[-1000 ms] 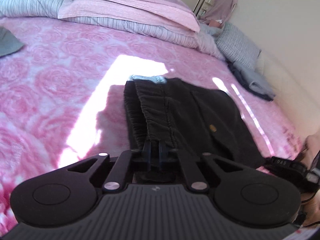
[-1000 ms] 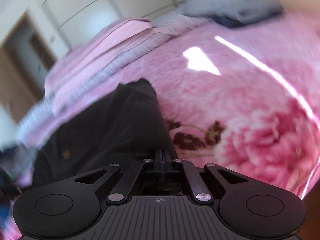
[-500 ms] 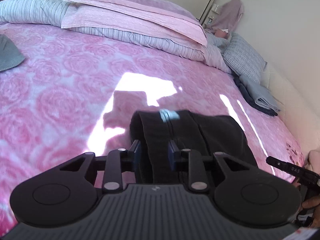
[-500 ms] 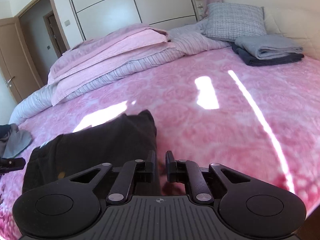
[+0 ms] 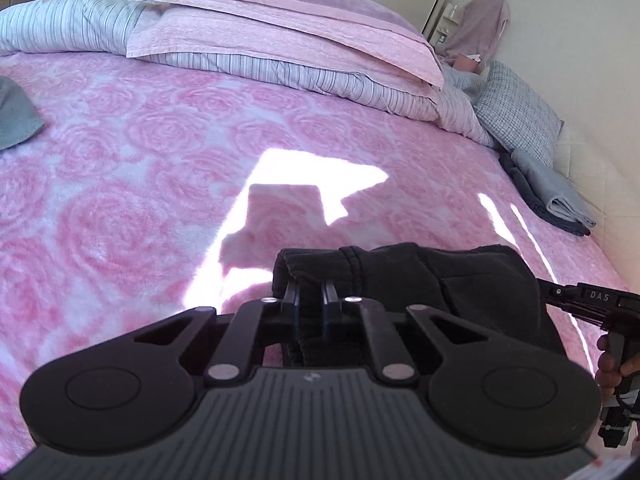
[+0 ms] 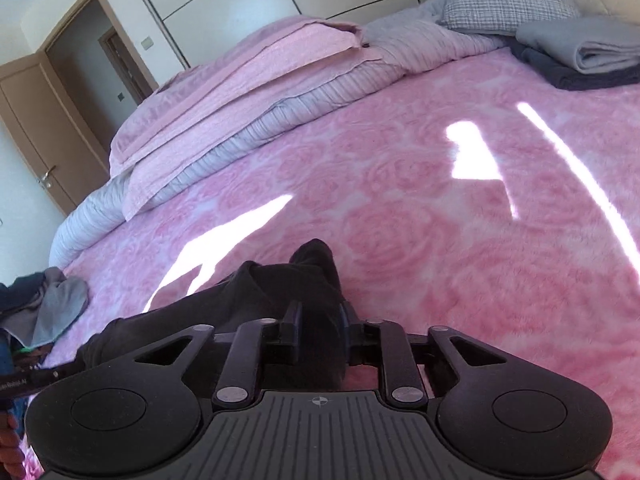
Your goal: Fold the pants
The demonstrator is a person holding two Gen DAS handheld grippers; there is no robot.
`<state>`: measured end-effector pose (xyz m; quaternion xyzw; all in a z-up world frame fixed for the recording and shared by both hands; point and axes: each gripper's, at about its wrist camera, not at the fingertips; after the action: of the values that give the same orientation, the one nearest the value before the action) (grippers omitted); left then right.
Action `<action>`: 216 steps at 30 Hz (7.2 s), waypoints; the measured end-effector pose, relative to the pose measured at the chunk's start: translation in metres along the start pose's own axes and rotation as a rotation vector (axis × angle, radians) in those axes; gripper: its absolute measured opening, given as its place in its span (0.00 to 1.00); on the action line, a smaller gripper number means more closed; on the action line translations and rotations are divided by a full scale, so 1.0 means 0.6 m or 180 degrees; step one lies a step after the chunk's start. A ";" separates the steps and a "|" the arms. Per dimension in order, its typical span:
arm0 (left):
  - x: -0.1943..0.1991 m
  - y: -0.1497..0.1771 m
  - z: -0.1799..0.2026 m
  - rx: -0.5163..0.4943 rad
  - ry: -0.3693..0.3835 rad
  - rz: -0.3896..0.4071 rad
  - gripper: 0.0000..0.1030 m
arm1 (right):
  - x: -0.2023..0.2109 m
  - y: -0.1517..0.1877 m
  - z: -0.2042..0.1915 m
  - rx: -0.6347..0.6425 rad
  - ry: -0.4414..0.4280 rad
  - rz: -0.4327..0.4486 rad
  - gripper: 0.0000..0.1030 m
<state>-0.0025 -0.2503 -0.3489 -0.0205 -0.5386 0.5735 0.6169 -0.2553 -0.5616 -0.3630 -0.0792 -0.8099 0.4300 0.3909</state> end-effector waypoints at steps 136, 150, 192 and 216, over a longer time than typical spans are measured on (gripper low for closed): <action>-0.445 -0.164 0.460 -0.2178 0.1315 -0.3289 0.08 | 0.180 0.140 -0.120 -0.3701 0.1969 0.0085 0.14; -0.471 -0.185 0.418 -0.1476 0.1026 -0.3586 0.36 | 0.226 0.185 -0.102 -0.4796 0.1699 0.0702 0.33; -0.225 -0.115 0.331 -0.3146 0.1265 -0.1768 0.07 | 0.110 0.029 -0.258 -0.1040 0.2269 -0.0869 0.34; 0.066 -0.154 0.224 -0.1175 -0.0842 -0.1677 0.44 | 0.201 -0.084 -0.198 0.0318 0.0530 -0.1731 0.52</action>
<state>-0.0414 -0.3326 -0.2077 0.0826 -0.6954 0.2850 0.6545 -0.2434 -0.4611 -0.2183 0.1252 -0.7444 0.3408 0.5604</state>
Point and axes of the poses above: each gripper's, at about its wrist camera, not at the fingertips, and x roughly against the way its jaws point, z to its right, y to its underside, and after that the axes turned 10 degrees about x, right-handed
